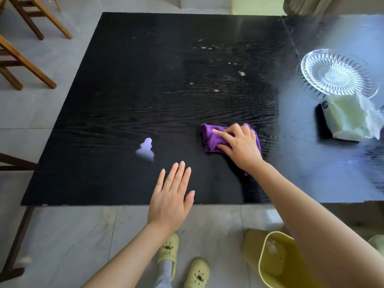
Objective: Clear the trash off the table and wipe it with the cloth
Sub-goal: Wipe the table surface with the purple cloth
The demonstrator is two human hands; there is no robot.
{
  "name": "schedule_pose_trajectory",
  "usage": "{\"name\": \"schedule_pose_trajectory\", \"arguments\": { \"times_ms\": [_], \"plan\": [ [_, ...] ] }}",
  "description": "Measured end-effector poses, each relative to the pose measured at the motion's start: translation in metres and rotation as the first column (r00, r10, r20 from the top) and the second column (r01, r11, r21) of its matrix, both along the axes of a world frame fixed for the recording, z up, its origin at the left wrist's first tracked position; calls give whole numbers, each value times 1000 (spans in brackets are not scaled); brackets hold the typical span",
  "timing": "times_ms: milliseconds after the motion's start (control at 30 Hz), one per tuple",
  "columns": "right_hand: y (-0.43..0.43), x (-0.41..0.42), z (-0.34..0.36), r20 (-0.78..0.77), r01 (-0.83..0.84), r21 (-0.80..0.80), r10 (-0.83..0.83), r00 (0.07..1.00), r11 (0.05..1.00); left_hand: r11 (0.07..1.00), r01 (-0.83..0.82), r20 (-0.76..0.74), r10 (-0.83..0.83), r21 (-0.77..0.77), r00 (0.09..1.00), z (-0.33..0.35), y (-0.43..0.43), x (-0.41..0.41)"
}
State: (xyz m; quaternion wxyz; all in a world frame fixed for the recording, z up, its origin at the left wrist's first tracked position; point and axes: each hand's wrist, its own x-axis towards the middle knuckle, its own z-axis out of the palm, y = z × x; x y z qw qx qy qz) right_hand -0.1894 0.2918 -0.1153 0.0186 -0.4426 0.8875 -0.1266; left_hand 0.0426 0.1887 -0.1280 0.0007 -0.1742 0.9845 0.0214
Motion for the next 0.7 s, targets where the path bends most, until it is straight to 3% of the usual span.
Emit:
{"name": "schedule_pose_trajectory", "arguments": {
  "times_ms": [200,300,533,600,700],
  "plan": [
    [73,38,-6,-48,-126,-39,124,991,991,1000,-4,9,4,7,1000,0,0,0],
    [69,20,-5,-56,-132,1,132,990,991,1000,3,15,-3,15,1000,0,-1,1],
    [23,-13,-1,-28,306,-53,-308,951,951,1000,-6,-5,6,17,1000,-3,0,3],
    [18,-4,0,-9,361,-53,-362,932,931,1000,0,-9,0,9,1000,-4,-1,3],
    [23,17,0,-18,294,-55,-295,955,954,998,21,-52,-17,62,998,0,-5,4]
  ]
}}
